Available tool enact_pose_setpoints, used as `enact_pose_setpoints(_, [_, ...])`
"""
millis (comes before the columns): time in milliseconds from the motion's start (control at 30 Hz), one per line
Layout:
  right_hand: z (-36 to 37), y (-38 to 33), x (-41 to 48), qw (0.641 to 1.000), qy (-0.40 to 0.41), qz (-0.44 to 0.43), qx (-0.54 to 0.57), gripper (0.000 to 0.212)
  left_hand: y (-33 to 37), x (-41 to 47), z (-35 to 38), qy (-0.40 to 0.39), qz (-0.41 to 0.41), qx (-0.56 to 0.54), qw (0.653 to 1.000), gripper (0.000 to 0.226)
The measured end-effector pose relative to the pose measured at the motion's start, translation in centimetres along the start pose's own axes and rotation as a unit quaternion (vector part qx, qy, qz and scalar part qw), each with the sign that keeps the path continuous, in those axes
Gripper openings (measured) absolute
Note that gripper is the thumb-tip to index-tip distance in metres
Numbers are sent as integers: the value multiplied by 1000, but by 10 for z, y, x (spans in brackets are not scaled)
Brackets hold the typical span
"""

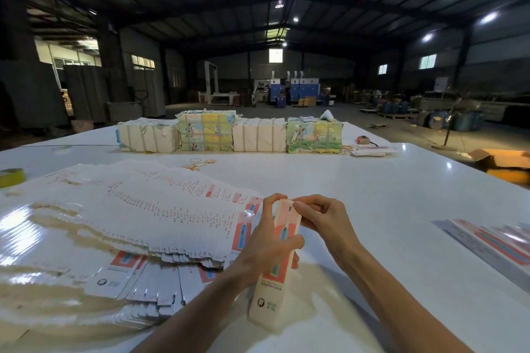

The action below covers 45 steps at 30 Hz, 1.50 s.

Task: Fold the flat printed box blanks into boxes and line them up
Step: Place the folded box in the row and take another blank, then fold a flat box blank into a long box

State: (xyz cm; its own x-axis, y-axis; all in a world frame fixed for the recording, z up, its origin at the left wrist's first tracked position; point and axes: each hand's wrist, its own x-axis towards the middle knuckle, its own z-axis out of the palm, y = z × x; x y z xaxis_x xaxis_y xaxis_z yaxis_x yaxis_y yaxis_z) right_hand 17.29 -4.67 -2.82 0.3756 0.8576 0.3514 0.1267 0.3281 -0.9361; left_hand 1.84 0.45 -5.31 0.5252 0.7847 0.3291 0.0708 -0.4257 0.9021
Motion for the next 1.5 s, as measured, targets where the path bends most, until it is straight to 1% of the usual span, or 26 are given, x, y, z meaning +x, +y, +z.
enact_pose_setpoints(100, [-2, 3, 0, 1000, 15, 5, 7, 14, -2, 2, 3, -24, -33, -35, 999, 83])
enact_pose_setpoints(200, [0, 6, -1, 999, 27, 12, -28, 17, -2, 3, 4, -34, -67, -44, 996, 76])
enact_pose_setpoints(267, [4, 5, -3, 995, 20, 7, -94, 19, 2, 3, 4, -2, -92, -17, 996, 77])
enact_pose_setpoints(333, [6, 0, -6, 983, 8, 4, -183, 41, 2, 6, 2, 47, -129, -61, 989, 84])
enact_pose_setpoints(400, [11, -11, -10, 964, -33, 6, -266, 54, 4, 10, -4, 80, -151, -154, 973, 87])
enact_pose_setpoints(467, [19, -20, -17, 928, -114, 7, -356, 65, 6, 12, -7, 124, -161, -193, 960, 82])
enact_pose_setpoints(500, [24, -22, -19, 908, -157, 11, -387, 66, 5, 12, -7, 141, -167, -223, 950, 75])
enact_pose_setpoints(567, [34, -27, -26, 882, -217, 18, -418, 63, 8, 12, -4, 136, -174, -346, 912, 53])
enact_pose_setpoints(600, [38, -27, -29, 869, -221, 20, -442, 63, 11, 11, -3, 121, -179, -403, 889, 47])
enact_pose_setpoints(633, [41, -26, -32, 857, -206, 17, -472, 64, 16, 9, -4, 112, -183, -439, 872, 48])
enact_pose_setpoints(667, [43, -25, -35, 848, -179, 7, -499, 64, 18, 9, -4, 106, -180, -450, 868, 51])
enact_pose_setpoints(700, [43, -23, -38, 839, -152, -1, -522, 65, 22, 7, -5, 93, -176, -436, 878, 53])
enact_pose_setpoints(767, [37, -18, -44, 830, -123, -4, -544, 73, 28, 5, -7, 46, -166, -349, 921, 56])
enact_pose_setpoints(800, [31, -17, -46, 835, -121, 5, -538, 73, 28, 6, -7, 19, -161, -257, 953, 58])
enact_pose_setpoints(833, [22, -15, -45, 839, -119, 14, -531, 69, 24, 7, -9, 0, -150, -130, 980, 59])
enact_pose_setpoints(867, [10, -14, -43, 839, -112, 22, -532, 61, 17, 11, -12, -1, -121, 12, 993, 58])
enact_pose_setpoints(900, [-7, -14, -38, 835, -98, 30, -541, 54, 9, 14, -19, 25, -77, 146, 986, 56])
enact_pose_setpoints(967, [-47, -14, -28, 816, -57, 47, -573, 49, -4, 17, -36, 83, -25, 335, 938, 50])
enact_pose_setpoints(1033, [-92, -15, -20, 792, -10, 72, -606, 48, -13, 16, -49, 100, -37, 478, 872, 46])
enact_pose_setpoints(1100, [-132, -15, -19, 764, 36, 84, -639, 51, -23, 14, -57, 75, -62, 582, 807, 51])
enact_pose_setpoints(1133, [-149, -15, -20, 746, 57, 82, -658, 51, -27, 14, -59, 65, -68, 607, 789, 55])
enact_pose_setpoints(1200, [-178, -12, -24, 703, 97, 72, -701, 48, -29, 15, -63, 66, -68, 619, 780, 59])
enact_pose_setpoints(1267, [-200, -9, -30, 643, 119, 81, -752, 41, -29, 15, -66, 73, -70, 616, 781, 59])
enact_pose_setpoints(1333, [-214, -6, -38, 589, 120, 103, -792, 37, -26, 14, -69, 77, -89, 613, 782, 57])
enact_pose_setpoints(1433, [-224, -6, -51, 534, 120, 116, -829, 38, -23, 13, -73, 79, -125, 592, 792, 59])
enact_pose_setpoints(1500, [-229, -8, -56, 505, 129, 124, -844, 39, -19, 14, -76, 78, -144, 569, 806, 65])
